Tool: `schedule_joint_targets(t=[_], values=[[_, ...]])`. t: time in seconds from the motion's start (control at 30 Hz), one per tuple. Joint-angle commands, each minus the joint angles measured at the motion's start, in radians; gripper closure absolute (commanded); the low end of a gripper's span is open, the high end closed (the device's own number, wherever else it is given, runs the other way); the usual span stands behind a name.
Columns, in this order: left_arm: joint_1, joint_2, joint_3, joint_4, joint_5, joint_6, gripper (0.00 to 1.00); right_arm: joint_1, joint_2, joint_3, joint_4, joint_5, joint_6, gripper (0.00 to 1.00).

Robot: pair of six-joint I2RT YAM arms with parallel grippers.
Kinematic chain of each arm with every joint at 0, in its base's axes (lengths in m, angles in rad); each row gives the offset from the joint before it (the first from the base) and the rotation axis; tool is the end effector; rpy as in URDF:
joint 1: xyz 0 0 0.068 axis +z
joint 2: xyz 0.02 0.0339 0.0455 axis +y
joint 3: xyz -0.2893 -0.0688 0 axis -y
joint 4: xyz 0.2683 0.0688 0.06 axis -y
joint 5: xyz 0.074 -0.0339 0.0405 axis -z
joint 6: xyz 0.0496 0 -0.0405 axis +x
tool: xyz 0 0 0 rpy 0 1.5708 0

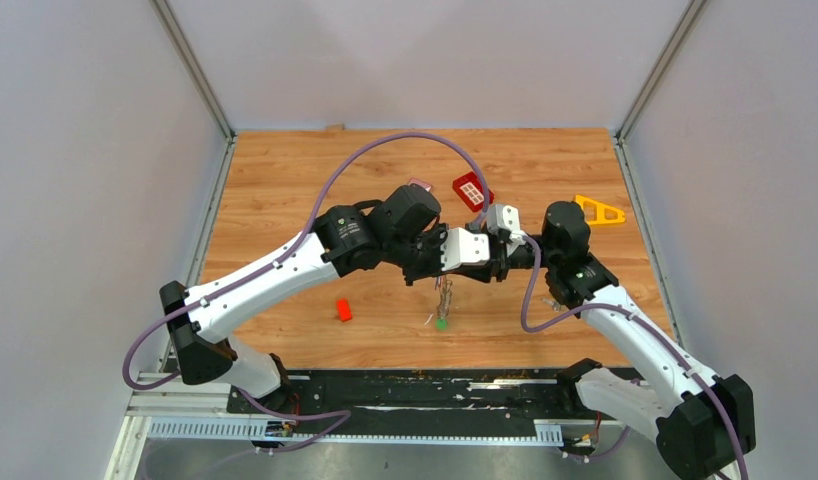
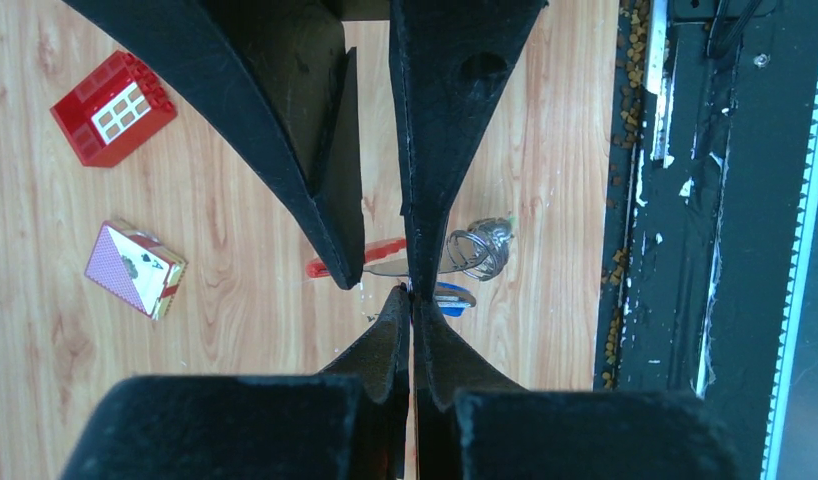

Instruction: Put the keys on the keyring

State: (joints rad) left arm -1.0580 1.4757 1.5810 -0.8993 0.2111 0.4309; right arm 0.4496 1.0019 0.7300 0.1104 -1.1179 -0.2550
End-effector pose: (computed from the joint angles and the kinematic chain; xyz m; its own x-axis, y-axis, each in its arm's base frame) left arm 0.1572 -0.3004 0.4020 0.0681 0.7115 -0.6993 0.9858 0.0600 0.1570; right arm 0.1906 0.1415 0.3276 0.1094 -0.0697 -0.9915 -0.9940 -0.0095 -0.1091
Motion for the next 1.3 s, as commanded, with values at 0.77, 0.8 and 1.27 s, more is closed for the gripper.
schedule_joint_targets(t=[0.77, 0.8, 1.27], values=[[0.001, -0.076, -0.047, 0.1, 0.0, -0.008, 1.0, 0.004, -0.001, 0.012, -0.044, -0.03, -0.069, 1.0], [0.0, -0.077, -0.048, 0.101, 0.0, -0.008, 1.0, 0.004, -0.002, 0.012, -0.045, -0.03, -0.068, 0.97], [0.005, -0.083, -0.065, 0.112, 0.022, -0.01, 1.0, 0.004, 0.001, 0.012, -0.033, -0.026, -0.051, 0.85]])
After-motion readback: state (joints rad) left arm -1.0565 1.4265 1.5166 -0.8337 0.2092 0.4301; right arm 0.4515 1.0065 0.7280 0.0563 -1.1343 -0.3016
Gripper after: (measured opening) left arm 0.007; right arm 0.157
